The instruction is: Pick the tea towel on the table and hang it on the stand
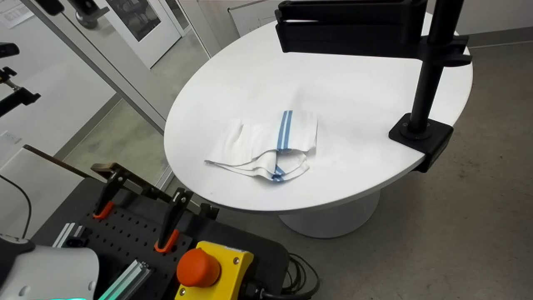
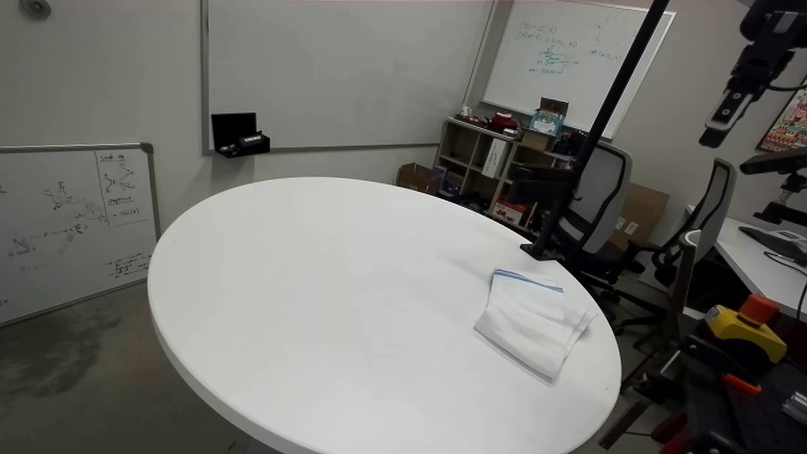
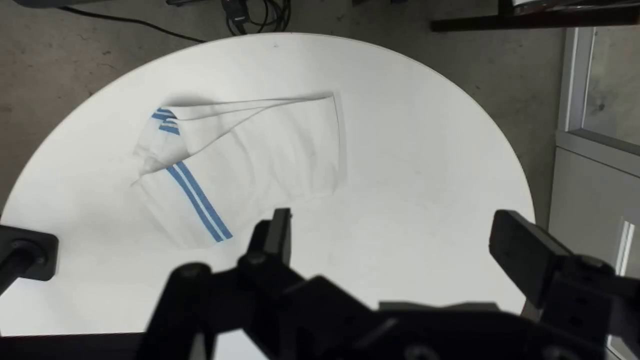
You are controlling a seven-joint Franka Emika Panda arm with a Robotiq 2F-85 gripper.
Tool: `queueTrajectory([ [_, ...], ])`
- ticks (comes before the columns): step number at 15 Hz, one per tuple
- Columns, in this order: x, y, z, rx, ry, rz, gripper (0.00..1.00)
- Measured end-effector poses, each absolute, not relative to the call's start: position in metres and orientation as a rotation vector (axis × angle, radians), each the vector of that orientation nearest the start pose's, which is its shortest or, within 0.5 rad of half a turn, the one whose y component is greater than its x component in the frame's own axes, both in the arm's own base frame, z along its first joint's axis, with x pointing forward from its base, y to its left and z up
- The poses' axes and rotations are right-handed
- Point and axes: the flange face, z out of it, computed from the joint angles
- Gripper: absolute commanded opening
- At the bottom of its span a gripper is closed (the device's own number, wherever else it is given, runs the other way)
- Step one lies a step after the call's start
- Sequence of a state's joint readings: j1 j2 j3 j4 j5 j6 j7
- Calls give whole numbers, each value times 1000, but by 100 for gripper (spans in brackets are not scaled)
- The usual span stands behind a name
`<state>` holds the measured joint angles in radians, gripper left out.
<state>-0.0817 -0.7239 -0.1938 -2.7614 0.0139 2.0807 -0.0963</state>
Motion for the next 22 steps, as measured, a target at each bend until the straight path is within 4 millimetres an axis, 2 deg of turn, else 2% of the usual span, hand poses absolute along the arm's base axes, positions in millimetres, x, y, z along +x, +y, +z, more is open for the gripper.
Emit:
queueTrajectory([
  [5, 315, -85, 418, -3001, 241, -84, 100],
  [9, 326, -99, 415, -2984, 484, -177, 100],
  [11, 334, -112, 408, -2966, 638, -223, 100],
  [15, 343, -139, 374, -2982, 890, -209, 100],
  [22, 341, -179, 294, -3040, 1245, -48, 100],
])
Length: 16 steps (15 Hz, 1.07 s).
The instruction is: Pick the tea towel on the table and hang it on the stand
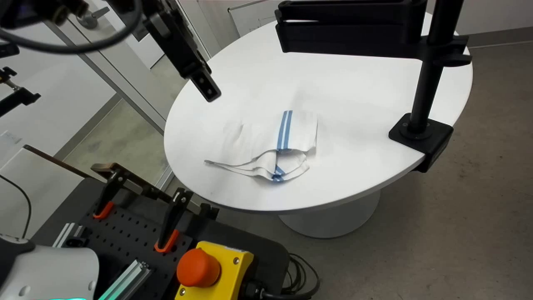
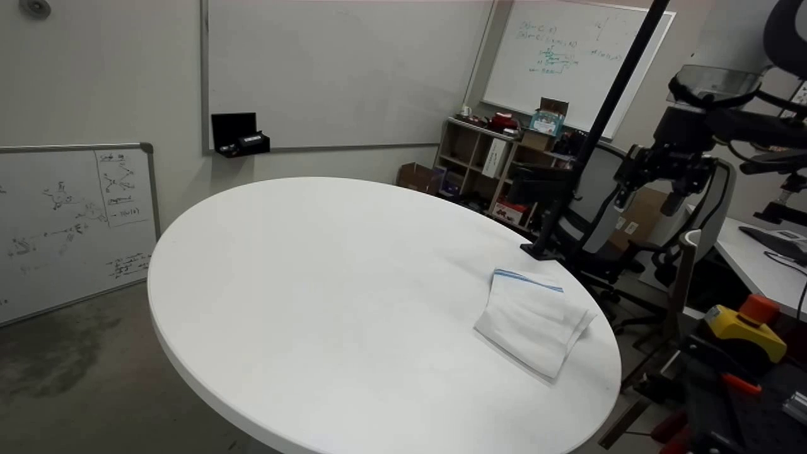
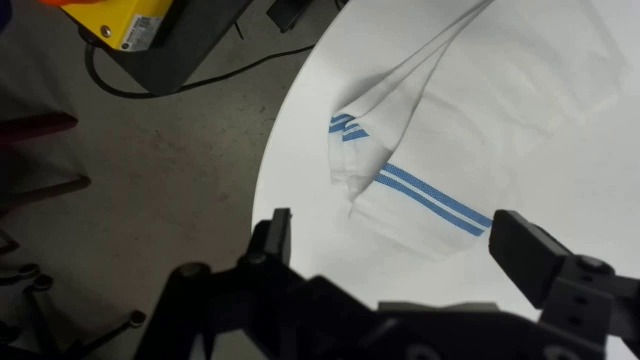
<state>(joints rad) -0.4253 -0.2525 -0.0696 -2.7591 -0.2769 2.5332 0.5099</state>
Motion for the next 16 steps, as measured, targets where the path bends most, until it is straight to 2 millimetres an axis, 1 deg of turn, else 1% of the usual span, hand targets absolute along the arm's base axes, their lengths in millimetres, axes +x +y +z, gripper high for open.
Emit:
queueTrajectory([
  [5, 348, -184, 238, -3019, 1319, -12, 100],
  [8, 354, -187, 210, -3003, 1328, -41, 100],
  [12, 369, -189, 184, -2988, 1311, -136, 100],
  [14, 378, -185, 174, -2989, 1292, -180, 100],
  [16, 387, -177, 164, -2983, 1291, -206, 100],
])
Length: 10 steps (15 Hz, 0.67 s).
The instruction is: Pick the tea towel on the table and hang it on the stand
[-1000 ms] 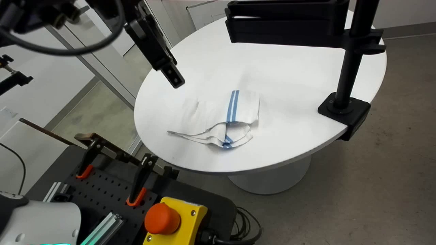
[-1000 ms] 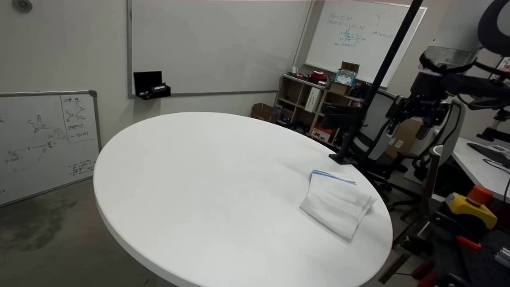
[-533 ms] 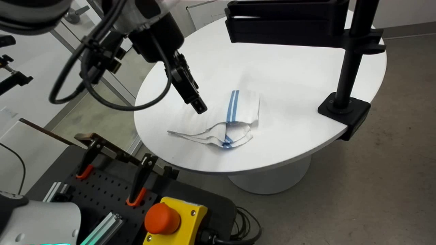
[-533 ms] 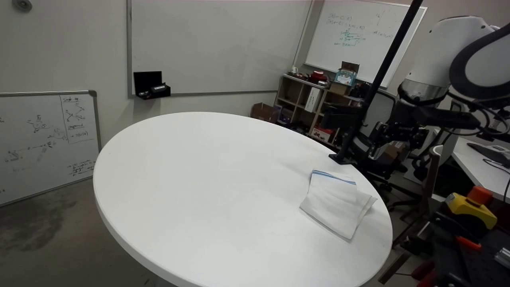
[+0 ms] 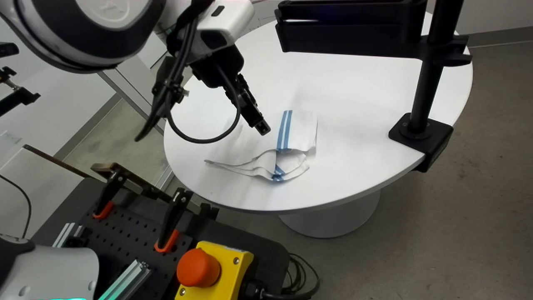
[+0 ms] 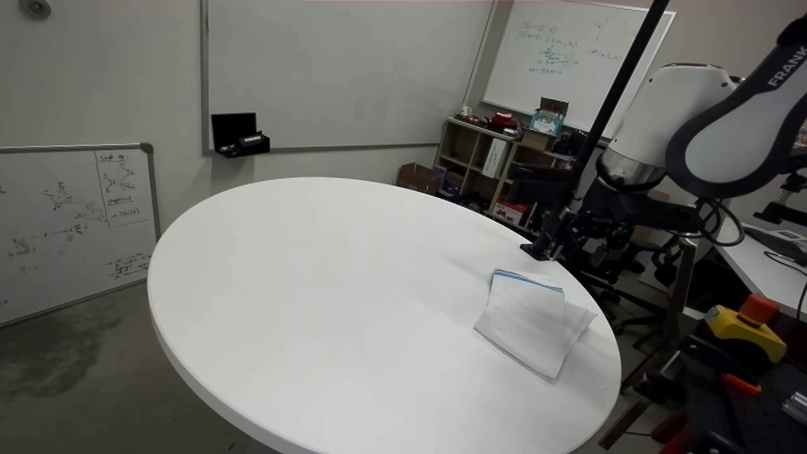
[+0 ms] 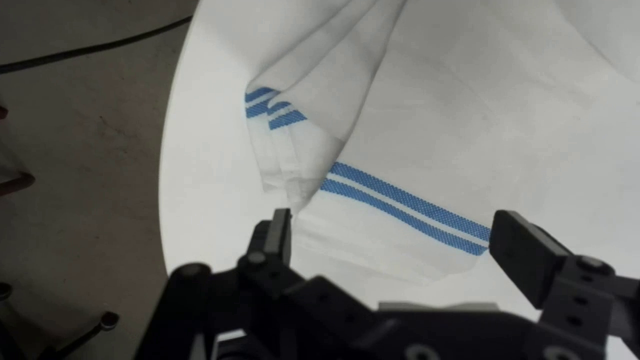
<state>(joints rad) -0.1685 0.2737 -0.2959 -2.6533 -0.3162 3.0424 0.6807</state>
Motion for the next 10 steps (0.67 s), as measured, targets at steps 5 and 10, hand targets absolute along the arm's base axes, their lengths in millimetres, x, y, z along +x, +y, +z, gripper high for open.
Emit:
queueTrajectory([
  [5, 398, -157, 140, -2974, 1322, -189, 100],
  [10, 394, -166, 128, -2959, 1442, -164, 100],
])
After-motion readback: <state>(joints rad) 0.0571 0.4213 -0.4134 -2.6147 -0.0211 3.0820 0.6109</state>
